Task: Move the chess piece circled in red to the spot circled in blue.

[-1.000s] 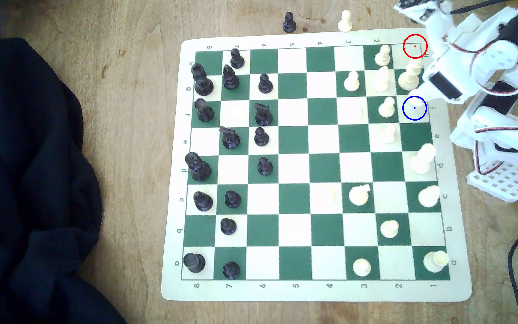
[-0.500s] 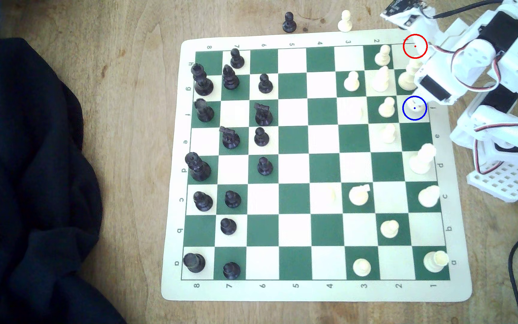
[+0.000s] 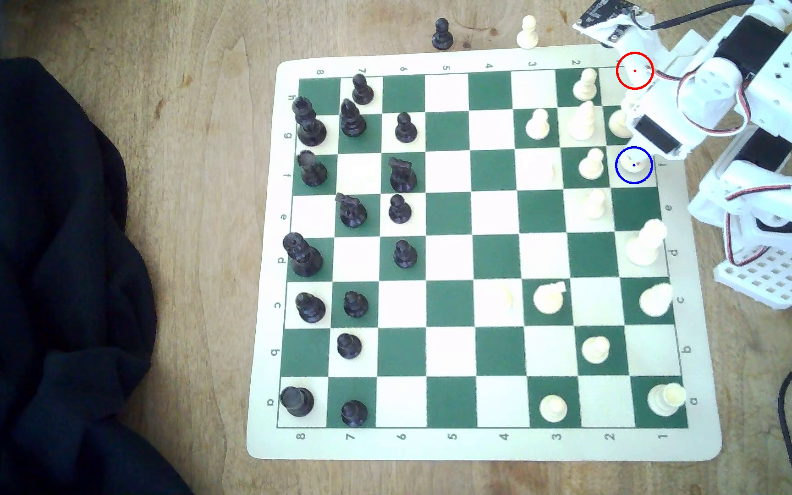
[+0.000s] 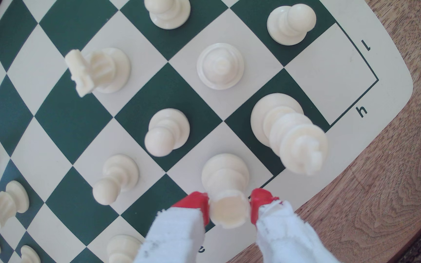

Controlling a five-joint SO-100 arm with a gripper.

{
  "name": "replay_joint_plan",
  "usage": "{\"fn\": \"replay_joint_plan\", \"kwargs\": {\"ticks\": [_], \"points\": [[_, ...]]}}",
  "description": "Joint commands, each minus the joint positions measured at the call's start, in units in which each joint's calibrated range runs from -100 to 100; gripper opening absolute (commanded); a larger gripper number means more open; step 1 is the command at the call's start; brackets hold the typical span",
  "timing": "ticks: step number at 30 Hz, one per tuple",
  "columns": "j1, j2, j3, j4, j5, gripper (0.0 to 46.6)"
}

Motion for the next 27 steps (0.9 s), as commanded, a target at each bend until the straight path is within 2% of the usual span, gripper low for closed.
{"fn": "replay_joint_plan", "kwargs": {"ticks": [1,8,13,17,19,23,27], "points": [[0.27,1.49,-0.27,-1.24,-0.05,0.3],[0.19,2.17,-0.09,-1.81,-0.15,0.7],[0.27,1.83,-0.09,-1.97,-0.24,7.8],[0.5,0.56,-0.18,-1.65,-0.2,11.6],[1.05,-0.54,-0.81,-1.15,-0.29,15.8],[1.59,-1.73,-1.54,0.73,0.1,19.0],[1.59,-1.73,-3.62,3.76,0.39,19.8]]}}
